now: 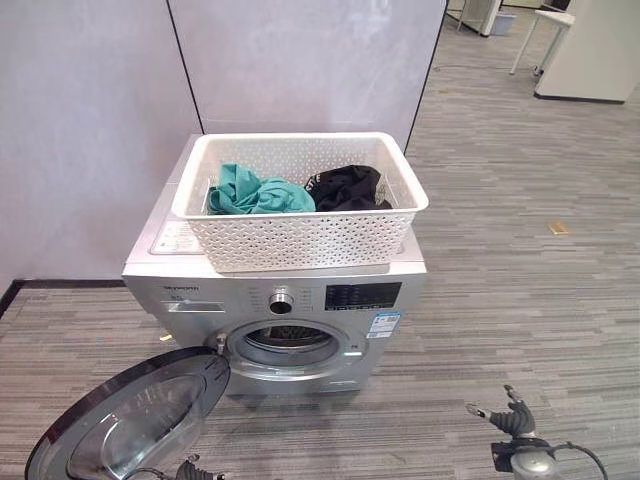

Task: Grab the laundry basket,head to the washer,open it,put in the laundry and shut it.

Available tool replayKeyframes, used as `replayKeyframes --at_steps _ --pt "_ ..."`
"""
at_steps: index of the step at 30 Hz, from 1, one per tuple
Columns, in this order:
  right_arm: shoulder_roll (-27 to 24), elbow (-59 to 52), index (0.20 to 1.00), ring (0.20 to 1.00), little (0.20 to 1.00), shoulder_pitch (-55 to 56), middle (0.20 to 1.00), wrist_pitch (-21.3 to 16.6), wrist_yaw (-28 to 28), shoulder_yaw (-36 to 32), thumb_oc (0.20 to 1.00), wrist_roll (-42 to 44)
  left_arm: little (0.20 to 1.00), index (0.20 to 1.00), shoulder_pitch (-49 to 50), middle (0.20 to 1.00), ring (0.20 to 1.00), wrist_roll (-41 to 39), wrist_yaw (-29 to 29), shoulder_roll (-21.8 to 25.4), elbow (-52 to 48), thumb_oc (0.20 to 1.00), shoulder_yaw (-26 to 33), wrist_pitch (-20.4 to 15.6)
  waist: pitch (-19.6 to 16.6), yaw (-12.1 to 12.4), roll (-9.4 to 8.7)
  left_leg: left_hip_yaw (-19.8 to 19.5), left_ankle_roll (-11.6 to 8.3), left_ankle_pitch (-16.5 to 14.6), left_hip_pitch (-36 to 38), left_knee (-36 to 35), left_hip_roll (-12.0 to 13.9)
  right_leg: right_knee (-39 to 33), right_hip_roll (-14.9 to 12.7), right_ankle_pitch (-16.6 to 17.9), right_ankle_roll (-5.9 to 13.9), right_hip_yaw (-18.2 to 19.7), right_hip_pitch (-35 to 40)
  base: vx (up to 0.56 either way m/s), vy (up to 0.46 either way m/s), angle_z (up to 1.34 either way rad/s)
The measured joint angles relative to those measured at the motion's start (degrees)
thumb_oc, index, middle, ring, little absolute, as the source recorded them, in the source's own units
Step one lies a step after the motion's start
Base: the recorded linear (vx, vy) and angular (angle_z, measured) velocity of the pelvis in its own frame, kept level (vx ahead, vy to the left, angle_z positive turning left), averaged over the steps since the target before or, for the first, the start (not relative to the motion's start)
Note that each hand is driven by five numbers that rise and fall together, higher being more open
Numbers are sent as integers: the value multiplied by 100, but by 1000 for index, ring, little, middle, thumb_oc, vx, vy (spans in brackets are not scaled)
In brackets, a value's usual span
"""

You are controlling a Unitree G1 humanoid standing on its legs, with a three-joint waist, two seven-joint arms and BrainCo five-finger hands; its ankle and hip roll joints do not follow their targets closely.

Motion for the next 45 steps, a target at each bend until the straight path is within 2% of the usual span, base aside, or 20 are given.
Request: replayKeyframes --at_steps 2,4,5,6,9,11,15,17,20,21,22,24,25,26,27,28,29,33,39,45 --pt "-325 -194 1000 1000 1000 77 1000 2 -144 -409 1000 3 1000 1000 128 1000 1000 -4 -23 -48 6 1000 4 1 -64 0 77 18 5 -6 -29 -24 3 -67 2 32 8 6 -2 8 4 -3" --pt "-679 -453 1000 1000 1000 187 1000 8 -227 -677 1000 -3 1000 1000 250 1000 1000 -3 -45 -50 -31 1000 61 -2 -104 22 59 16 2 -7 -89 -26 6 -152 7 95 5 -5 25 14 14 2" --pt "-1285 -531 1000 1000 1000 192 1000 9 -239 -949 1000 -2 1000 1000 297 1000 1000 -5 -71 -50 -107 1000 178 -5 -106 31 117 -7 8 -10 -94 -25 -4 -160 -2 101 6 -30 40 19 22 11" --pt "-1640 -582 1000 1000 1000 174 1000 -4 -381 -1215 1000 -4 1000 1000 325 1000 1000 -5 -79 -24 -118 1000 209 -3 -120 24 104 -49 5 -8 -85 -25 -8 -160 -3 105 16 -46 65 12 27 14" --pt "-2574 -1258 1000 1000 1000 72 1000 7 -596 -1680 1000 -13 1000 1000 429 1000 1000 -7 -123 5 -159 1000 221 -5 -159 36 42 -71 5 -9 -128 -26 -2 -161 8 98 27 -58 20 8 21 2" --pt "-2923 -1464 1000 1000 1000 -131 1000 -220 -715 -1939 1000 -54 1000 1000 413 1000 1000 -9 -130 40 -135 1000 230 -3 -210 17 -39 -93 -12 20 -179 -24 6 -160 22 120 27 -66 -47 4 12 2" --pt "-3468 -1940 1000 1000 1000 -864 1000 -366 -713 -1590 1000 -127 1000 1000 393 1000 1000 -176 -220 68 -41 1000 322 -8 -273 232 -318 -99 -35 50 -284 -1 14 -161 32 149 22 -71 -141 -9 37 1" --pt "-4335 -2217 1000 1000 1000 -1870 1000 -486 -625 -839 1000 -134 1000 1000 328 1000 1000 -233 -235 59 92 1000 299 3 -264 298 -313 -105 -27 78 -397 1 -12 -159 3 194 86 -72 -253 -39 30 3" --pt "-4958 -2062 1000 1000 1000 -3045 1000 -609 -416 310 1000 -126 1000 1000 319 1000 1000 -275 -257 155 67 1000 164 -7 -217 500 -499 -163 -26 118 -526 1 -30 -159 -16 215 112 -174 -368 -27 33 12" --pt "-5171 -1847 1000 1000 1000 -3655 1000 -648 -268 947 1000 -116 1000 1000 276 1000 1000 -405 -262 185 76 1000 164 -8 -212 563 -540 -216 -29 124 -603 1 -42 -159 -26 214 114 -209 -423 -6 25 16" --pt "-5251 -1377 1000 1000 1000 -4954 1000 -611 -52 2132 1000 -104 1000 1000 228 1000 1000 -472 -268 249 123 1000 179 -3 -169 619 -655 -228 -11 166 -675 3 -43 -159 -24 237 140 -199 -488 -25 27 18" --pt "-5325 -1476 1000 1000 1000 -5191 1000 -625 147 2413 1000 -102 1000 1000 173 1000 1000 -628 -271 329 96 1000 165 -11 -120 804 -811 -245 -8 181 -738 4 -50 -159 -33 240 143 -220 -545 -23 23 9" --pt "-5118 -1351 1000 1000 1000 -5766 1000 -668 321 2967 1000 -107 1000 1000 191 1000 1000 -684 -275 374 87 1000 164 0 -138 846 -900 -252 -6 182 -783 7 -72 -158 -51 241 149 -282 -579 6 30 4" --pt "-5072 -1216 1000 1000 1000 -6644 1000 -605 533 4069 1000 -49 1000 1000 167 1000 1000 -700 -302 371 200 1000 212 3 -134 835 -939 -258 -3 198 -815 7 -94 -159 -73 241 165 -265 -604 5 31 8" --pt "-5031 -1216 1000 1000 1000 -7092 1000 -648 719 4589 1000 -35 1000 1000 121 1000 1000 -779 -317 387 207 1000 213 -10 -122 925 -980 -283 5 194 -887 7 -121 -157 -96 245 173 -313 -641 8 34 22" --pt "-5013 -1071 1000 1000 1000 -8177 1000 -626 1068 6085 1000 -8 1000 1000 -61 1000 1000 -897 -333 435 188 1000 218 -11 -46 1014 -1039 -360 13 213 -929 8 -151 -158 -130 250 195 -348 -670 5 19 32" --pt "-4964 -1127 1000 1000 1000 -8228 1000 -633 1189 6114 1000 -9 1000 1000 -104 1000 1000 -900 -337 478 181 1000 216 -32 -48 1057 -1089 -404 12 216 -979 9 -161 -159 -138 250 195 -363 -700 4 22 26" --pt "-4794 -1271 1000 1000 1000 -9124 1000 -541 1667 7326 1000 -143 1000 1000 -153 1000 1000 -913 -396 612 249 1000 223 -4 54 1257 -1278 -414 13 217 -1083 11 -174 -158 -145 268 222 -353 -809 -4 5 3" --pt "-4404 -1352 1000 1000 1000 -9147 1000 -375 2203 7479 1000 -341 1000 1000 -240 1000 1000 -1125 -462 683 273 1000 222 4 193 1265 -1390 -444 11 216 -1092 11 -175 -159 -147 300 270 -357 -812 1 -2 1" --pt "-4365 -1569 1000 1000 1000 -9145 1000 -312 2513 7844 1000 -635 1000 1000 -529 1000 1000 -1358 -466 683 249 1000 228 -1 327 1251 -1512 -398 11 216 -1082 10 -150 -159 -130 300 271 -347 -822 -5 0 -5"
